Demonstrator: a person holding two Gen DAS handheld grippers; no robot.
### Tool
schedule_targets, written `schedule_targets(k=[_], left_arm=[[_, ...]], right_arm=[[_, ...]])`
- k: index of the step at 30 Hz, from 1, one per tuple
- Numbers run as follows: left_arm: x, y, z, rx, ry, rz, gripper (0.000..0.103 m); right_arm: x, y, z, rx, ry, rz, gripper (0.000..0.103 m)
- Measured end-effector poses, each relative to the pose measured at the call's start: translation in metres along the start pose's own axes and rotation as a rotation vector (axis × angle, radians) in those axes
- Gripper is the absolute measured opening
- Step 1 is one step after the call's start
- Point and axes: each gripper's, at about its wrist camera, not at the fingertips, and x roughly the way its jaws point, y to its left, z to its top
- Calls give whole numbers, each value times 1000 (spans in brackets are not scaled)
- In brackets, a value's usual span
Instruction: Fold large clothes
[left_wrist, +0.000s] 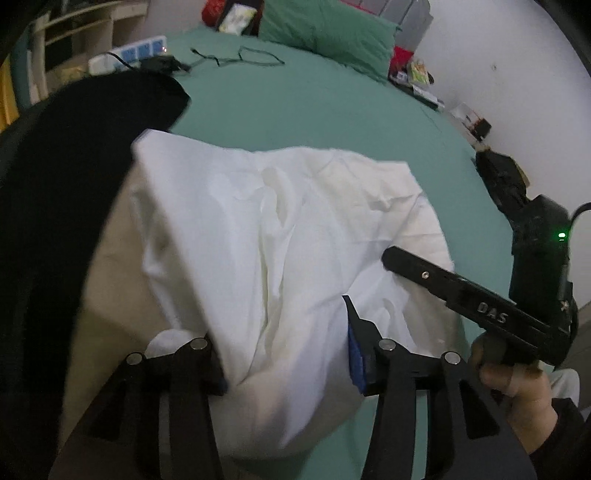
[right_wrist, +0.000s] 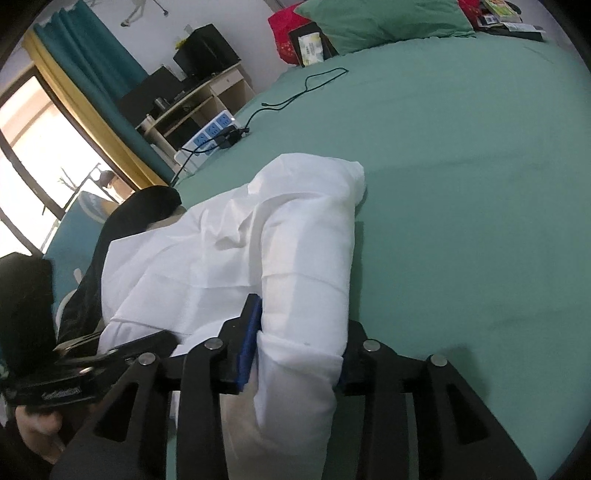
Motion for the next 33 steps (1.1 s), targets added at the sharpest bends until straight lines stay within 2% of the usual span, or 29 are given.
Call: schedule_targets(k=[4, 8, 12, 15, 17, 20, 23, 30, 33], left_arm=[[-17, -1, 3, 8, -86, 8, 50], [-25, 12, 10, -78, -150, -35, 50], [-6, 27, 11, -128, -92, 14, 50], [-2, 15, 12, -66, -84, 76, 50], [1, 10, 11, -31, -75, 113, 50], [1, 12, 11, -25, -68, 115, 50], [-1, 12, 9, -19, -58, 120, 50], [-6, 10, 1, -14, -80, 115, 50], [-10, 7, -5, -14, -92, 133, 50]], right_arm=[[-1, -3, -2, 17, 12, -4, 38], [-4, -2, -1, 14, 24, -15, 39], [-6, 2, 1, -4, 38, -45, 44], [-9, 8, 0, -43, 38, -88, 49], [-9, 10, -2, -63, 49, -118, 57], [-11, 8, -7, -77, 66, -143, 66], [-12, 4, -12, -74, 82, -148, 71], [-21, 6, -19, -67, 120, -156, 72], [-20, 8, -20, -85, 163, -165, 72]])
